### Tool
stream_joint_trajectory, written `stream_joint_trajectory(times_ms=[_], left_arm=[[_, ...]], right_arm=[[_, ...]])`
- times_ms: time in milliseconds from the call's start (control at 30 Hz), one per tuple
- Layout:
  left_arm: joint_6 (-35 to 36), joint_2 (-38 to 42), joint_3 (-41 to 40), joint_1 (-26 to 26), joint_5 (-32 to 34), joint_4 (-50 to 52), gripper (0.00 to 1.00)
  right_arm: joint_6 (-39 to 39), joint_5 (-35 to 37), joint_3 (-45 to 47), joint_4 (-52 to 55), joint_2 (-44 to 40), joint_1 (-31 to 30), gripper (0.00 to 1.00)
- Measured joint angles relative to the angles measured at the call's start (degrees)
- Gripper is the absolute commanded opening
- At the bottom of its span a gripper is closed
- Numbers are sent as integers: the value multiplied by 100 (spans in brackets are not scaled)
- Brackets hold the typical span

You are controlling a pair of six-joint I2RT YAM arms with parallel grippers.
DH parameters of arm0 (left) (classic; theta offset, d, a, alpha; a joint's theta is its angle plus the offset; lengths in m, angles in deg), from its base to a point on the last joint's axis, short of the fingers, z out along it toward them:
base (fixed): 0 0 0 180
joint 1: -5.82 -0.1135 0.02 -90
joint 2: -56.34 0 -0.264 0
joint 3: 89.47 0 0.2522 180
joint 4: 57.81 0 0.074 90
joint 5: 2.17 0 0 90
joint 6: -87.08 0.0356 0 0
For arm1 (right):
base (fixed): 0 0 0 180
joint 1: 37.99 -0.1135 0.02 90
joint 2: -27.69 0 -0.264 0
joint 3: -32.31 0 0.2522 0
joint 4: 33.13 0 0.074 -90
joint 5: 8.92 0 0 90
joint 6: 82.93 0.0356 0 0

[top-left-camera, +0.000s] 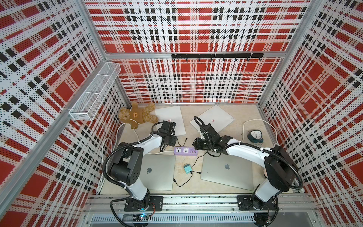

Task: Unplug the laptop charger
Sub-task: Place the plug at the center of the board.

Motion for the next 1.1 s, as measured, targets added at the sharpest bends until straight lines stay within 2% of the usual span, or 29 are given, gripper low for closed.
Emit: stream_joint_trajectory(times_ms=[367, 767, 900, 1100], left_arm=[[-98, -42, -9, -4, 219, 323, 49], [-118, -42, -9, -4, 326, 385, 59], [-122, -39, -9, -4, 389, 391, 59], [-114, -39, -9, -4, 415, 393, 51]], right_arm=[[-7, 35, 0, 28, -28, 0, 2], [-11, 44, 7, 31, -68, 0, 2], [-13, 44, 7, 33, -87, 0, 2], [-11, 44, 7, 33, -96, 2, 2]])
